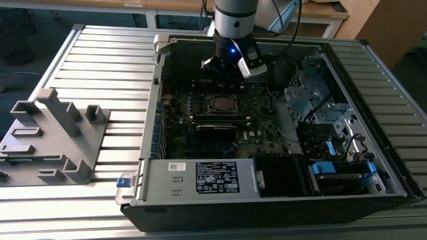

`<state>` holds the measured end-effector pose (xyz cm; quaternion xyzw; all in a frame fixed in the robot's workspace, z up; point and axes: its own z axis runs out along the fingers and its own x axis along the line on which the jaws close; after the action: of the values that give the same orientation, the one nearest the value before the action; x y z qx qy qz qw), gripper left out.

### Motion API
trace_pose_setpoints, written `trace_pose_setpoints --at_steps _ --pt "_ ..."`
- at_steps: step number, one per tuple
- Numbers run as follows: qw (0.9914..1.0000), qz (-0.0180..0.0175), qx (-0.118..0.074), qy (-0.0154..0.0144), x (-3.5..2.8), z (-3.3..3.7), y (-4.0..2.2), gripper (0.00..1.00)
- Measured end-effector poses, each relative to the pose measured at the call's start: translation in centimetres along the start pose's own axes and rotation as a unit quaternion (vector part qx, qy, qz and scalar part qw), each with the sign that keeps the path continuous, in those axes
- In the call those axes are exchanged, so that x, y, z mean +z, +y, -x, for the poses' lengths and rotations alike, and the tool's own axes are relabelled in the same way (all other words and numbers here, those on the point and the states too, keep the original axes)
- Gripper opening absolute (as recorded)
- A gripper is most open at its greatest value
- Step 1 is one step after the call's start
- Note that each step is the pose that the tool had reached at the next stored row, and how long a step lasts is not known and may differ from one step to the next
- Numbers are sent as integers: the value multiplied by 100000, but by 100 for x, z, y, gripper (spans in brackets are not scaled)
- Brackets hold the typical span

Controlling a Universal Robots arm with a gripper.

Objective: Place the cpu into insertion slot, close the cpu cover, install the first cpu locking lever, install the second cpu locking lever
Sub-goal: 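Install the first cpu locking lever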

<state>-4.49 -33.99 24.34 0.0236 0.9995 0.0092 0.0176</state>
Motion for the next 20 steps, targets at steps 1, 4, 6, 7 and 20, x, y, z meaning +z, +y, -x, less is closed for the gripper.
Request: trace_pose_setpoints --at_steps 1,4,6,7,20 --pt "100000 0 0 -1 0 0 0 11" --pt "100000 1 0 -3 -1 0 0 11" --pt "100000 -5 -2 0 -1 -3 0 11" --pt "100000 -7 -4 3 -1 -8 0 11" --pt "100000 4 -2 -80 -4 -166 -8 11"
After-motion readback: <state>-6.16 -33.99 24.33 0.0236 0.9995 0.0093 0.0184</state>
